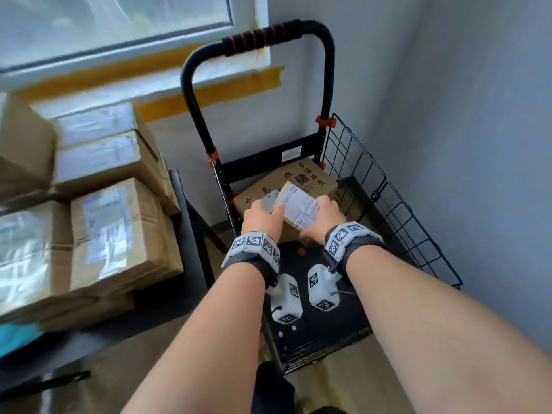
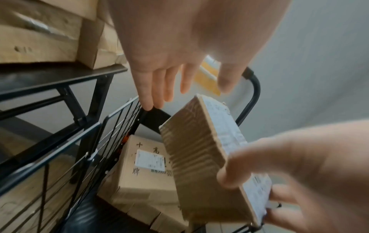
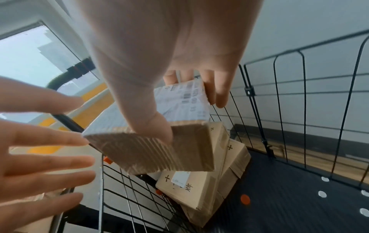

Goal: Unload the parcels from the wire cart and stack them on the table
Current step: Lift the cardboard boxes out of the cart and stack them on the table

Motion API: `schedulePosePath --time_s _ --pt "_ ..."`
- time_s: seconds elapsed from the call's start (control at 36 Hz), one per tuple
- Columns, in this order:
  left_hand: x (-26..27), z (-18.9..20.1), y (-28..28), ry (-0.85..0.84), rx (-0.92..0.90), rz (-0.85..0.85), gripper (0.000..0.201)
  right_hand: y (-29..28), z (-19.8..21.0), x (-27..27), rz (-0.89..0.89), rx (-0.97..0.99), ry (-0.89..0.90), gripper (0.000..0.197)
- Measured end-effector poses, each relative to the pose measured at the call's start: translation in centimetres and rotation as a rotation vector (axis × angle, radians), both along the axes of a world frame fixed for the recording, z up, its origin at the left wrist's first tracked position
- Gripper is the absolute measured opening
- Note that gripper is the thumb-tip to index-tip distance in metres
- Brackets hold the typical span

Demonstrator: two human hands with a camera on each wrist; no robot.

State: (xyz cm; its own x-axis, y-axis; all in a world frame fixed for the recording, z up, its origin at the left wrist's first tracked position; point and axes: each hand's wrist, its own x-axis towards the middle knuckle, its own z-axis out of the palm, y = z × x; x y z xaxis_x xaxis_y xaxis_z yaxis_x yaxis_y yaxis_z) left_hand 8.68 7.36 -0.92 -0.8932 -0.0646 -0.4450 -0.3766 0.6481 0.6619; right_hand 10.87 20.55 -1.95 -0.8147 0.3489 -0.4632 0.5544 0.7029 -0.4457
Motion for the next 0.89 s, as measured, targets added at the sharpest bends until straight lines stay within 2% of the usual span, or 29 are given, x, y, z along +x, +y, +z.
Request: schedulePosePath --time_s 0.11,0.25,0.42,0.44,0.53,0.67,0.78,0.89 --pt "1.7 3.2 -1.4 0.054 0.03 0.046 0.072 0.0 2.9 2.5 0.078 -0.087 0.105 0.073" --pt "4.4 6.6 -2.8 0.096 0.047 0.042 0.082 -0.3 6.2 5.6 0.136 -0.129 0.218 0.082" --pt "7.6 9.3 -3.1 0.091 0.148 0.033 0.093 -0.5 8.6 8.6 0.195 -0.164 0.307 0.08" --pt "8.2 9.5 -3.0 0.083 0.155 0.029 0.091 -0.6 8.9 9.1 0.198 -0.166 0.323 0.08" --pt "9.9 9.8 -2.8 0.12 0.127 0.043 0.067 -0.5 9.4 10.4 0.209 -0.158 0.359 0.081" --pt "11.6 10.6 -2.7 0.159 0.111 0.089 0.058 -0.2 10.2 11.7 0.233 -0.163 0.374 0.082" --pt "11.8 11.9 -3.2 0.116 0.21 0.156 0.066 -0.7 11.6 11.7 0.258 -0.185 0.386 0.084" --pt "11.4 13.1 -4.5 0.147 0.217 0.17 0.073 -1.7 12.6 11.1 0.27 -0.203 0.404 0.089"
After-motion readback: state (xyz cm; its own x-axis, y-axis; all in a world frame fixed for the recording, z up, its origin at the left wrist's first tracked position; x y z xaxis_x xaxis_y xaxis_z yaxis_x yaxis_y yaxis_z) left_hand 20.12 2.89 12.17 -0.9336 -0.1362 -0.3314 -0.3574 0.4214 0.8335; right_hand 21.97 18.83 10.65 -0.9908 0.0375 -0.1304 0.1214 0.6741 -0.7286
